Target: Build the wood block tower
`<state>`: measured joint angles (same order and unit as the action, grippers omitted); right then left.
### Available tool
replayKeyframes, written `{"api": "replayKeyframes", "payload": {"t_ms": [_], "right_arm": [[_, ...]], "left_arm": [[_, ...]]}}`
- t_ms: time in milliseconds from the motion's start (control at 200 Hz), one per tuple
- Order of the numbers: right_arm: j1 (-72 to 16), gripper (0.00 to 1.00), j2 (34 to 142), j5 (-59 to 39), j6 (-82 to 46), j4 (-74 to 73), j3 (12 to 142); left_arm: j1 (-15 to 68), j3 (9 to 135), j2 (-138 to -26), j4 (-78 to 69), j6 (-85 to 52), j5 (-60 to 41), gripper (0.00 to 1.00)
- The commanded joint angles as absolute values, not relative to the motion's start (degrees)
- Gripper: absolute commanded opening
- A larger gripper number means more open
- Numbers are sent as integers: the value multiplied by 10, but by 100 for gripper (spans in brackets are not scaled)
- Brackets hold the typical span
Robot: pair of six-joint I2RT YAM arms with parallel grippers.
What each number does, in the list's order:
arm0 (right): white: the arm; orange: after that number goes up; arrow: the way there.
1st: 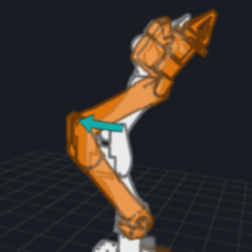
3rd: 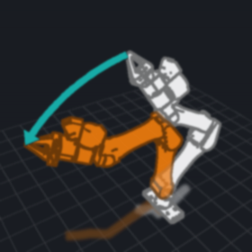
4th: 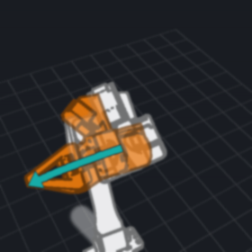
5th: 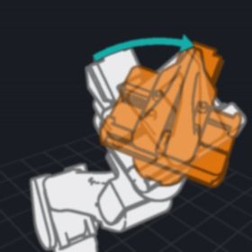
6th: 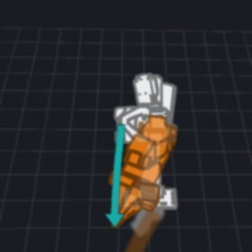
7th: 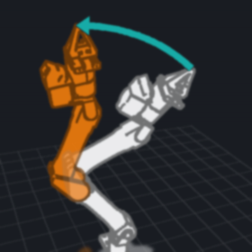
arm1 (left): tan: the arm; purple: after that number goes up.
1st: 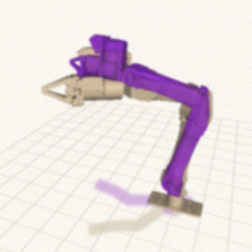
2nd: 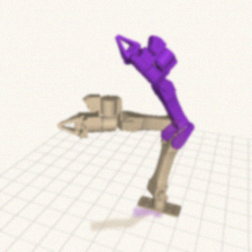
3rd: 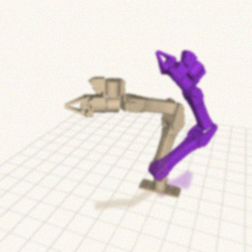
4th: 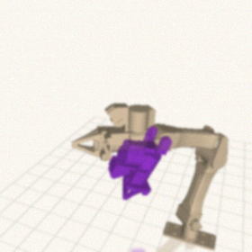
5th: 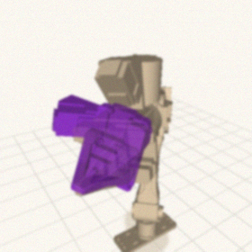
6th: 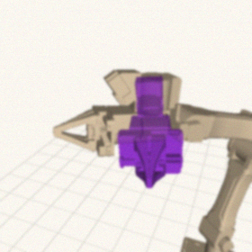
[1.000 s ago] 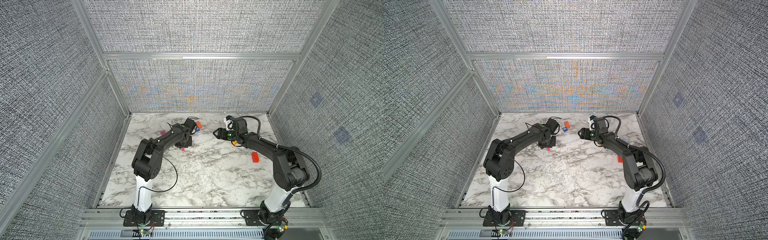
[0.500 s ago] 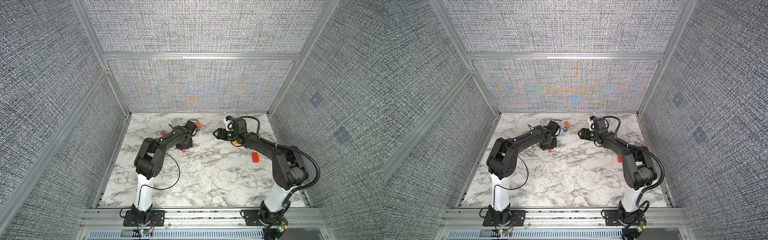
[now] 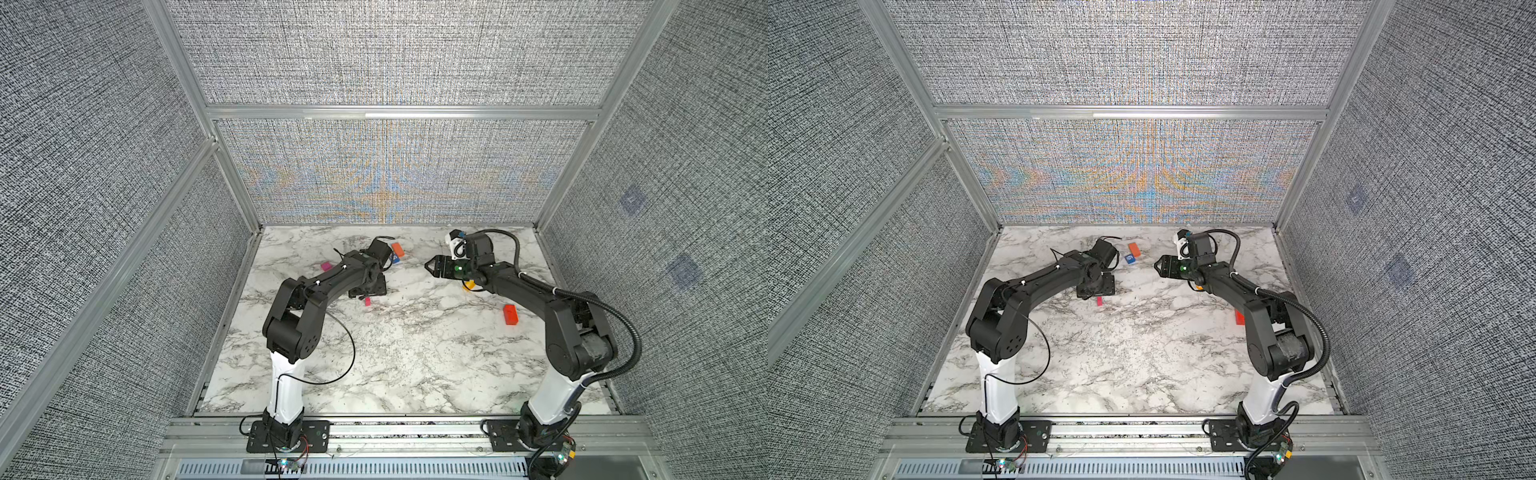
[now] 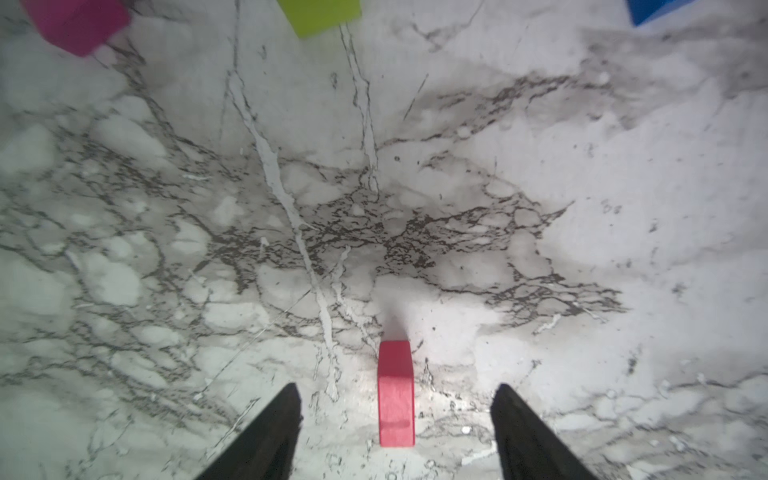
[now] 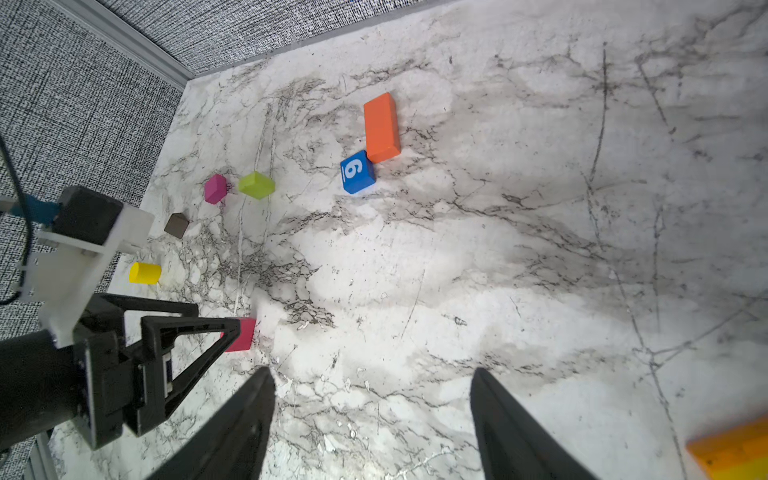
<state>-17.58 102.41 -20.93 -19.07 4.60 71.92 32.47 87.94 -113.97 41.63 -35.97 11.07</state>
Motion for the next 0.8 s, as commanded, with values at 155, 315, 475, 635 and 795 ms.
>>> {"api": "replayKeyframes", "payload": {"t_ms": [155,315,475,635,795], "right_arm": [[-194,73,1098,-183,-136,227,864],[-228,73,1162,-141,-78,259,944],[-239,70,1259,-154,-36,323,1070],[-256,63,1341,-128,-1,385,1199],[-265,64,1409,-108,11,421,1298]], "left_arm": [[301,847,-1055,395,-333,72,99],[259,796,-1011,313,-334,-23,99],[236,781,-999,274,-322,-39,99],[228,770,-1000,241,-316,-38,99],[221,750,-994,215,-312,-31,99]]}}
